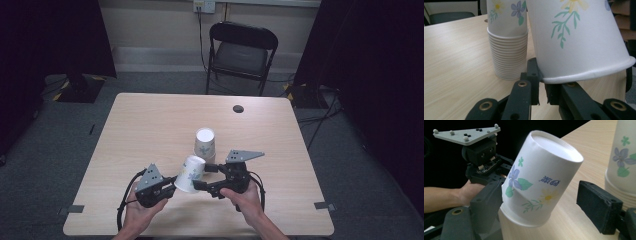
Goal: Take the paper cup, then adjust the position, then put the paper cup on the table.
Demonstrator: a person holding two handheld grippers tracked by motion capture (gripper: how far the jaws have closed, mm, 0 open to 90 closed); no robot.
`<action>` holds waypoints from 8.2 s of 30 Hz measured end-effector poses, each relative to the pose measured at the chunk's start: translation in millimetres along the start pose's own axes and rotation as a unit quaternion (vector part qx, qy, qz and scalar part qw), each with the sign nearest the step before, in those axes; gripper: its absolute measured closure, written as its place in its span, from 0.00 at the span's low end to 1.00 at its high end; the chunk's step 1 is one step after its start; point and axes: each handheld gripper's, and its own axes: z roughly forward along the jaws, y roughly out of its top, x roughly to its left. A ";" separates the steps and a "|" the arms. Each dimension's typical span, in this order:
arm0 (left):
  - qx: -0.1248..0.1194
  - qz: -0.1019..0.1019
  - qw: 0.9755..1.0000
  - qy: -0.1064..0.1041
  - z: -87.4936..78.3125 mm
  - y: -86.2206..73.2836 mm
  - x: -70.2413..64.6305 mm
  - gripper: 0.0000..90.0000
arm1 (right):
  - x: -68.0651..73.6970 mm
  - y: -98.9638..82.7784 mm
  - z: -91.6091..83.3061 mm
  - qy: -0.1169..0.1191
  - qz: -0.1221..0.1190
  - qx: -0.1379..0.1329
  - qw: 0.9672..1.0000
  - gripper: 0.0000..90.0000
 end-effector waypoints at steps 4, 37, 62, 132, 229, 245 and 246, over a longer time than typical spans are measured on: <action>0.015 -0.007 1.000 -0.004 1.5 -2.2 2.4 0.93 | 0.7 0.6 -4.8 -0.009 -0.021 -0.004 1.000 0.24; 0.130 -0.012 0.990 -0.045 26.3 -15.6 -3.5 0.93 | 19.0 -4.3 5.9 -0.009 -0.199 0.071 0.977 0.37; 0.094 -0.080 0.988 -0.089 20.4 -13.1 5.0 0.97 | 25.4 -23.6 21.8 -0.025 -0.325 0.193 0.926 0.15; 0.099 -0.147 0.977 -0.121 22.6 -11.9 3.9 0.97 | 45.2 -45.4 47.0 -0.090 -0.388 0.211 0.893 0.27; 0.056 -0.037 0.989 0.130 -6.0 -27.0 42.3 0.18 | -104.6 10.1 -51.5 -0.284 -0.098 0.004 0.954 0.30; 0.058 -0.046 0.986 0.151 2.6 -25.8 44.7 0.19 | -147.0 15.9 -38.6 -0.297 -0.071 0.002 0.952 0.30; 0.058 -0.042 0.986 0.150 2.5 -25.8 44.8 0.20 | -149.1 14.8 -36.9 -0.299 -0.068 0.006 0.952 0.30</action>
